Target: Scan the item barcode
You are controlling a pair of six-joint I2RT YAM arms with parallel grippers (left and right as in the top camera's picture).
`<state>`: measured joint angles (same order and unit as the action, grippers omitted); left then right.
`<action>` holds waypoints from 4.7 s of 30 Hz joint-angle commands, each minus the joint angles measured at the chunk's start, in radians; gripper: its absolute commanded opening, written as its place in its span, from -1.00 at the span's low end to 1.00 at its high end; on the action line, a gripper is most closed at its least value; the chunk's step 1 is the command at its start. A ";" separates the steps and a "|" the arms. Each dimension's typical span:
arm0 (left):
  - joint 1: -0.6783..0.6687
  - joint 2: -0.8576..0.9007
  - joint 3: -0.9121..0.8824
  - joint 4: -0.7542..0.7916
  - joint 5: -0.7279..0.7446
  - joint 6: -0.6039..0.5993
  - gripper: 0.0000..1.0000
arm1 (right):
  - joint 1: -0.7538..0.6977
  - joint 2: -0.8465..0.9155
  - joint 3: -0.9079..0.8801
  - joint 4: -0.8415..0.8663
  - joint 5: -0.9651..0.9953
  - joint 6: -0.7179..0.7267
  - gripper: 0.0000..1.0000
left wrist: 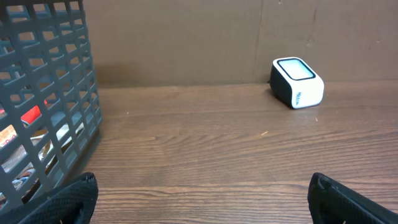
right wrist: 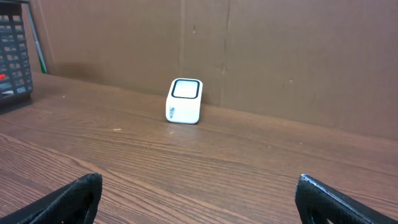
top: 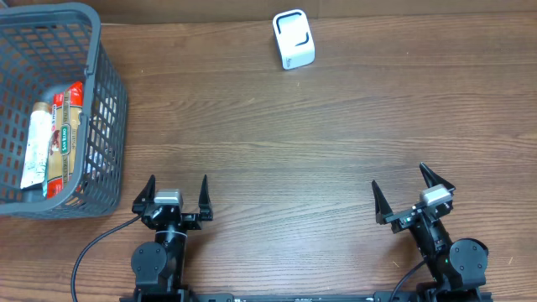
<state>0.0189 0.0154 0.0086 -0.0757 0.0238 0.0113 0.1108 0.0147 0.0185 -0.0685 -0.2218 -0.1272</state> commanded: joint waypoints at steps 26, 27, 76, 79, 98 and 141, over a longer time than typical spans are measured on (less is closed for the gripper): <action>-0.006 0.004 0.097 0.019 -0.010 -0.035 1.00 | -0.002 -0.012 -0.010 0.008 0.005 0.006 1.00; -0.006 0.020 0.133 0.007 -0.010 -0.035 1.00 | -0.002 -0.012 -0.010 0.008 0.005 0.006 1.00; 0.716 1.786 1.631 -0.678 0.151 0.142 1.00 | -0.002 -0.012 -0.010 0.006 0.042 0.006 1.00; 0.716 1.854 1.631 -0.705 0.111 0.197 1.00 | -0.002 -0.012 -0.010 0.006 0.042 0.006 1.00; 0.681 2.124 1.631 -0.726 0.069 0.289 0.72 | -0.002 -0.012 -0.010 0.006 0.042 0.006 1.00; 0.304 1.642 2.237 -1.210 0.327 -0.008 -0.91 | -0.002 -0.012 -0.010 0.006 0.042 0.006 1.00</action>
<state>0.4217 1.6760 2.2219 -1.2671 0.2615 0.0528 0.1112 0.0128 0.0185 -0.0677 -0.1905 -0.1268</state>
